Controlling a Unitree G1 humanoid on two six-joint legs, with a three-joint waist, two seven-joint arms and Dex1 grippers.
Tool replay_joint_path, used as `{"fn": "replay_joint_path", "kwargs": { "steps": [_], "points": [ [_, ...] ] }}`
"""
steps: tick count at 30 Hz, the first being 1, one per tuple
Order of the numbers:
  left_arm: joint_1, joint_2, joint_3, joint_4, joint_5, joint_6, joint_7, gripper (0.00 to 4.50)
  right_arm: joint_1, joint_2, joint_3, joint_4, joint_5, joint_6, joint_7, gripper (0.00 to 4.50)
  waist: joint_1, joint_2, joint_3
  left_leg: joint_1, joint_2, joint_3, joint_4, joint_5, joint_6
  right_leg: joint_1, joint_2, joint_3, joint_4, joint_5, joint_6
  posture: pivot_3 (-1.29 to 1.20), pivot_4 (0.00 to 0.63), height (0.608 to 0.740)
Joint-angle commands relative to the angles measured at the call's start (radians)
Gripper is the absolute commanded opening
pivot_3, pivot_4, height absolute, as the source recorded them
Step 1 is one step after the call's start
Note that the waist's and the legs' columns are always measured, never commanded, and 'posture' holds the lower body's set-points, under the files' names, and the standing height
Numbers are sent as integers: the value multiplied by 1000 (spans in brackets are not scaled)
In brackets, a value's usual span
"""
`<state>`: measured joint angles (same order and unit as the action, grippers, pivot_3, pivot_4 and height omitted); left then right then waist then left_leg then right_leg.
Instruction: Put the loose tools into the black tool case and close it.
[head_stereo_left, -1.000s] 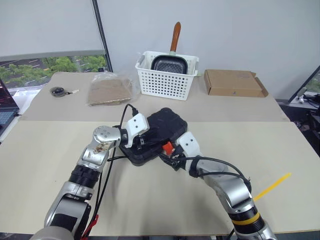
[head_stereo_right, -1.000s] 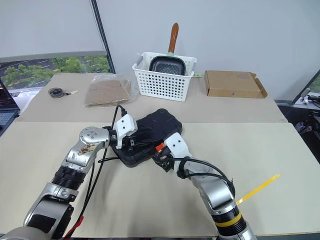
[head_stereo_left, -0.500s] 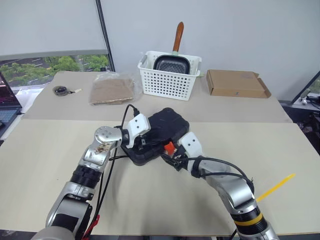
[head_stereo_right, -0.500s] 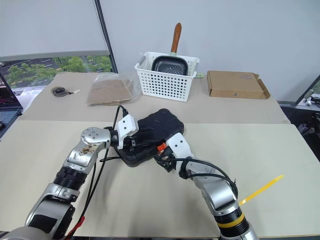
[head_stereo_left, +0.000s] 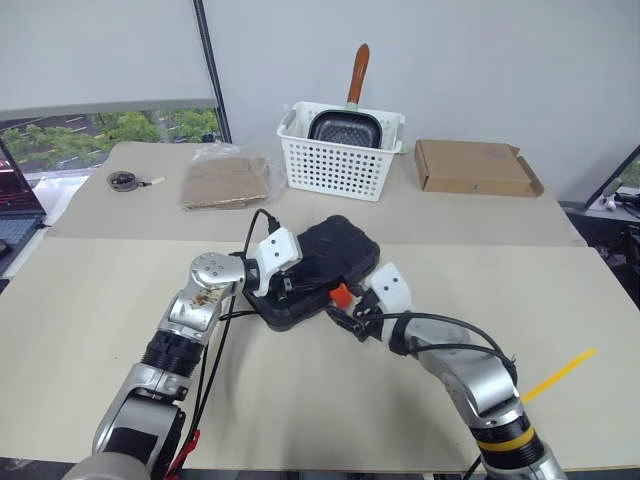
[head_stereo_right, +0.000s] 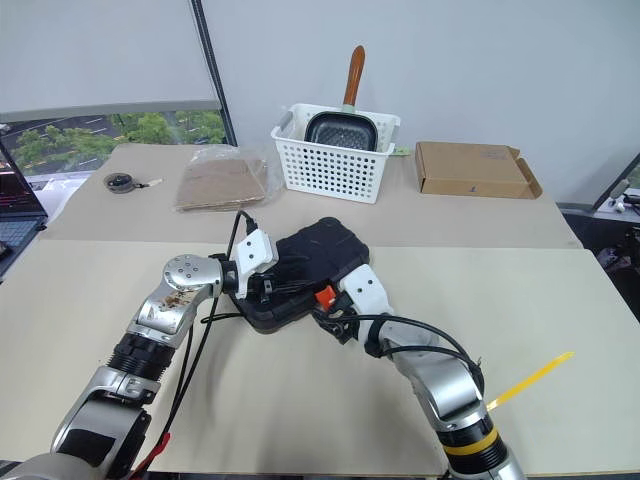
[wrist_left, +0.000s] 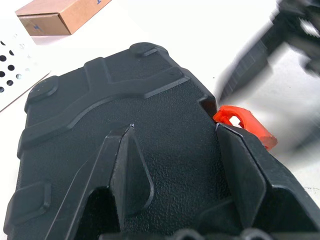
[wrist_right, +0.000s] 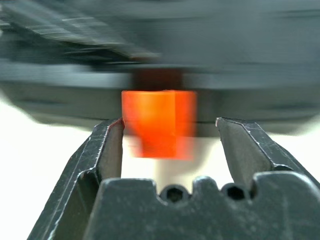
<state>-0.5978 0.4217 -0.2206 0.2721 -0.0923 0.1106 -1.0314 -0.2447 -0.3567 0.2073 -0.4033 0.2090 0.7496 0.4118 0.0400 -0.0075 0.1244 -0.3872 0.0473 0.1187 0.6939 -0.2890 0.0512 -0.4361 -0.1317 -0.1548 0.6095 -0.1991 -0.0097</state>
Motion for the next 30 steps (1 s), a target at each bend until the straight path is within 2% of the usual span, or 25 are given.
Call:
{"fn": "replay_joint_path", "kwargs": {
  "steps": [1,15,26,27,30],
  "points": [
    [103,5,-145,93,95,64,-43,2852,2,-14,-54,-22,-27,-14,-37,3415,2,2,-1,0,0,0,0,0,0,0,0,0,0,0,0,0,150,700],
    [107,6,-146,94,96,63,-48,2852,15,-26,-30,-66,12,-12,12,3415,1,2,-1,0,-1,0,0,-1,2,0,0,0,0,-1,1,0,150,700],
    [107,3,-147,96,97,62,-49,2852,41,-63,-60,-117,41,15,51,3415,1,2,-1,0,-1,0,0,-1,3,0,0,0,-1,-2,2,0,150,700],
    [107,3,-147,96,97,62,-50,2852,46,-72,-53,-116,36,18,55,2887,1,2,-1,0,-1,0,0,-1,3,0,0,0,0,-2,2,0,150,700],
    [108,2,-148,94,97,64,-49,2852,52,-81,-34,-106,26,23,54,2075,0,2,-2,0,-1,-1,0,-1,3,0,0,0,-1,-2,2,0,150,700]
  ]
}}
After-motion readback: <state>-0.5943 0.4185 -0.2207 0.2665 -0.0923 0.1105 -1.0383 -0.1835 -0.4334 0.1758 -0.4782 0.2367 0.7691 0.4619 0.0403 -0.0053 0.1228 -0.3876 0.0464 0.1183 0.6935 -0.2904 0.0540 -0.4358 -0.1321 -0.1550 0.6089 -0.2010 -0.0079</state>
